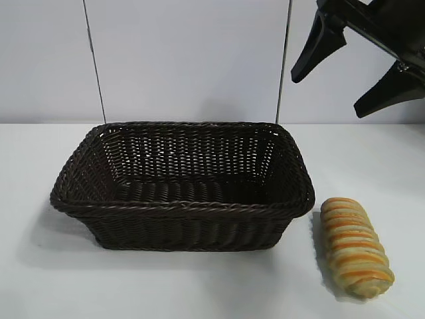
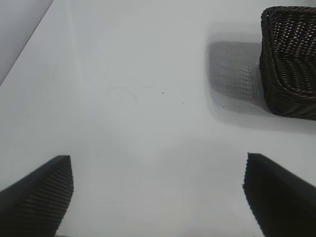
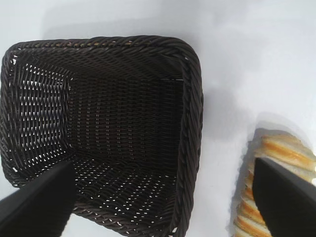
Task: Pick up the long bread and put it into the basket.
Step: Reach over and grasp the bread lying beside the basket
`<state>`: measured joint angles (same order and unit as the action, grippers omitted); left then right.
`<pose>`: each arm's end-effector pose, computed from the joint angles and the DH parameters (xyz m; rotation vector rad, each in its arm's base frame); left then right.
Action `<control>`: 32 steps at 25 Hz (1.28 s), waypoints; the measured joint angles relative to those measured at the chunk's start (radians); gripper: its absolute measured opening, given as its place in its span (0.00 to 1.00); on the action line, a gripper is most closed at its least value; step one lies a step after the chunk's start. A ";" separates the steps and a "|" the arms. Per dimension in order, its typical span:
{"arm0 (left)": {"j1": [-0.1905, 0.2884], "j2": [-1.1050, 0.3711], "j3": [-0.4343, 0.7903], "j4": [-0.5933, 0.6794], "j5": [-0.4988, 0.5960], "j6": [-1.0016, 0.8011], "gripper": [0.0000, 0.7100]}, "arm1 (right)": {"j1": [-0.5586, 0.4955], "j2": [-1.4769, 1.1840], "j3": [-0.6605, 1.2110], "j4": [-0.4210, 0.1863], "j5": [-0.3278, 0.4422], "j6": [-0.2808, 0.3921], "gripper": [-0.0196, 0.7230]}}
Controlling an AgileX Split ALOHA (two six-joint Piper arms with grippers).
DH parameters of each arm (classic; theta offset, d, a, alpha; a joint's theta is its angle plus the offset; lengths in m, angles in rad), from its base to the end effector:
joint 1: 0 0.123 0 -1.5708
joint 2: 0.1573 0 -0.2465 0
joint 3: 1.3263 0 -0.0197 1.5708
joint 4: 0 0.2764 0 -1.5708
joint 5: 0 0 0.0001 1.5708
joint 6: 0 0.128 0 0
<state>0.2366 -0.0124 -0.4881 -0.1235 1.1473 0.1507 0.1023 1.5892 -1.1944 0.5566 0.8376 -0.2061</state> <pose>0.0842 0.0055 0.2609 -0.0789 2.1232 0.0795 0.3625 0.0878 0.1979 -0.0260 2.6333 0.6308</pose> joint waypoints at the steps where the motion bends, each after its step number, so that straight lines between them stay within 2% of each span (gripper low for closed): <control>1: 0.000 0.000 0.002 0.002 -0.002 -0.002 0.95 | 0.000 0.000 0.000 -0.002 0.000 0.000 0.96; 9: -0.002 0.000 0.003 0.003 -0.009 -0.003 0.95 | 0.000 0.000 -0.003 -0.053 0.026 0.000 0.96; 16: -0.083 0.000 0.003 0.003 -0.010 -0.003 0.95 | 0.000 -0.054 -0.003 -0.111 0.070 0.006 0.96; 20: -0.091 0.000 0.003 0.003 -0.011 -0.003 0.95 | 0.000 -0.095 -0.003 -0.178 0.126 0.040 0.96; 24: -0.091 0.000 0.003 0.003 -0.011 -0.003 0.95 | 0.000 -0.103 -0.003 -0.275 0.172 0.076 0.96; 32: -0.091 0.000 0.003 0.003 -0.017 -0.003 0.95 | -0.012 -0.103 0.001 -0.382 0.173 0.129 0.96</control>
<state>0.1457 -0.0124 -0.4852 -0.1202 1.1303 0.1476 0.0903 1.4865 -1.1934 0.1747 1.0108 -0.0769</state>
